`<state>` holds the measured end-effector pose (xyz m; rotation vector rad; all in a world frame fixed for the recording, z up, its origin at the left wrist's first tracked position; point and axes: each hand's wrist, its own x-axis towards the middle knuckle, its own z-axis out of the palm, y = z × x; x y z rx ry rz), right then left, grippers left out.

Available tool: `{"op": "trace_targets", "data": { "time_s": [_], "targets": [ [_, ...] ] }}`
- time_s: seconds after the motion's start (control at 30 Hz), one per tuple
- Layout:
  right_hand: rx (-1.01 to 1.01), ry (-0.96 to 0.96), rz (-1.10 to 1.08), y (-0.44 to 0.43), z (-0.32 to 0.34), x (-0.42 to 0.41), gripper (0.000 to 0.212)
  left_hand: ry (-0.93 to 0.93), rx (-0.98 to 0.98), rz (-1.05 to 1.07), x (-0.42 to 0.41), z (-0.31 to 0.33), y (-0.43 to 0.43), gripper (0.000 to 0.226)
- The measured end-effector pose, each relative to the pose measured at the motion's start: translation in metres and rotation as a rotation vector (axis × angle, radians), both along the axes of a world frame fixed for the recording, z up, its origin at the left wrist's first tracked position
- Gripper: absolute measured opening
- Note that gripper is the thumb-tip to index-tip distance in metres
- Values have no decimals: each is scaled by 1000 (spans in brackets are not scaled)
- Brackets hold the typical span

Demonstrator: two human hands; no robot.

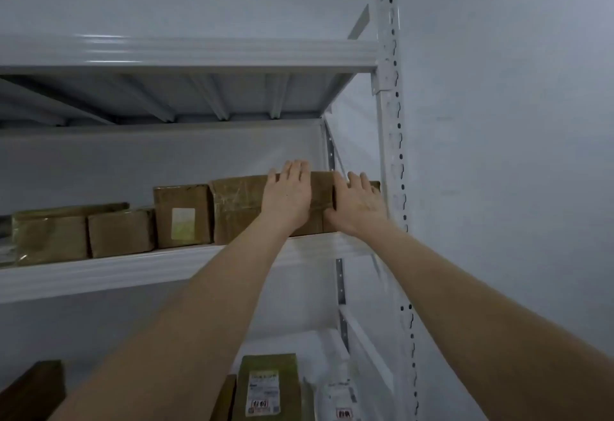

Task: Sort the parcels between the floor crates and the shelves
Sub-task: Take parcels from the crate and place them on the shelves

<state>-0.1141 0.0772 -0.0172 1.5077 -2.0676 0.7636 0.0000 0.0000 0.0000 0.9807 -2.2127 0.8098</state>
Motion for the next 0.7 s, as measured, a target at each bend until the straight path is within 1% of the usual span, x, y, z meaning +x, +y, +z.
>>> {"op": "trace_targets", "data": {
  "time_s": [0.03,0.17,0.23,0.37,0.53,0.57,0.63,0.7],
  "targets": [
    [10,16,-2,-4,3,-5,79,-1,8,56,-2,2,1,77],
    [44,54,71,-23,10,-10,77,-4,-10,129,-1,6,-7,68],
    [35,38,115,-31,7,-8,75,1,2,146,1,5,-10,64],
    [13,30,136,-39,6,-1,72,20,-2,151,10,6,-18,61],
    [73,34,157,-30,11,0,68,69,-11,155,13,7,-22,51],
    [44,39,146,-26,12,-3,65,85,-18,173,12,9,-21,48],
    [-86,29,78,-17,15,-12,61,108,-87,156,1,11,-15,44],
    [-189,26,-18,-8,17,-27,56,106,-170,10,-20,13,-8,43]
  ]
}}
